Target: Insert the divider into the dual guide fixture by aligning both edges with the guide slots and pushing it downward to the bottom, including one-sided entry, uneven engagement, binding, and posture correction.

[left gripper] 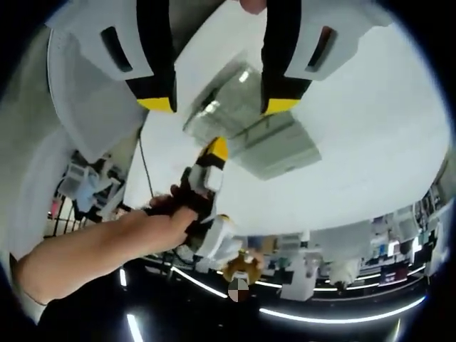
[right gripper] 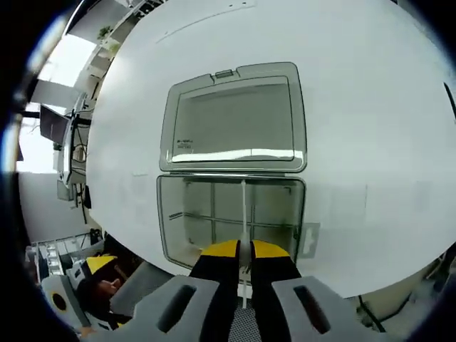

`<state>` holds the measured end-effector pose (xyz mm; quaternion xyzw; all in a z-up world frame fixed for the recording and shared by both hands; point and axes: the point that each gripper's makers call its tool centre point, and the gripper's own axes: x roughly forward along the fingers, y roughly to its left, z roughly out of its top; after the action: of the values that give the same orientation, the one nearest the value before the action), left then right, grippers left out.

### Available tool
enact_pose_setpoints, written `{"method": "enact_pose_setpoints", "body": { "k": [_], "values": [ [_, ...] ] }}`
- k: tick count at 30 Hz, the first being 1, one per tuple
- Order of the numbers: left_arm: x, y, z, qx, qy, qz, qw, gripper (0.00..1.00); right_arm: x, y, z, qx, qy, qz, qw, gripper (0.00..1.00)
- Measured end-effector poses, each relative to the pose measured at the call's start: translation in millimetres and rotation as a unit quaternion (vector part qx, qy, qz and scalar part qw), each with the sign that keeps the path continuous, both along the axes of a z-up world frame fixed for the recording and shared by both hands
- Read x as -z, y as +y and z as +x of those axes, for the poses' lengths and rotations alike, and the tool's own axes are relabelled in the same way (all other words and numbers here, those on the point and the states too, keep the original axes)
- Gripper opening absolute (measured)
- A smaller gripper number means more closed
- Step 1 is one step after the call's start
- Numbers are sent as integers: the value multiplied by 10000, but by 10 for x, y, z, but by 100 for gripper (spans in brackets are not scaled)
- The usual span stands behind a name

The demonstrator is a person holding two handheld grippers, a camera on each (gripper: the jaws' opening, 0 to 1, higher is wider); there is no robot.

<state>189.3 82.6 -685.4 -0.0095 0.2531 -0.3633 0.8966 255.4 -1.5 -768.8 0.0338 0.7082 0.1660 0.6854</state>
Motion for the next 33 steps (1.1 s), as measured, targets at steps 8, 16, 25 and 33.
{"method": "enact_pose_setpoints", "body": {
  "k": [8,16,25,33],
  "values": [
    [11,7,3,-12,0,-24,10000,45,29,1,-7,-24,5,-24,10000,0],
    [7,22,11,-18,-3,-25,10000,45,65,0,7,-27,22,-86,10000,0],
    [1,21,5,-20,-9,-36,10000,45,60,-6,-10,-31,39,-135,9999,0],
    [-9,33,11,-35,-19,-42,10000,44,39,13,-37,-2,69,-138,9999,0]
  ]
}}
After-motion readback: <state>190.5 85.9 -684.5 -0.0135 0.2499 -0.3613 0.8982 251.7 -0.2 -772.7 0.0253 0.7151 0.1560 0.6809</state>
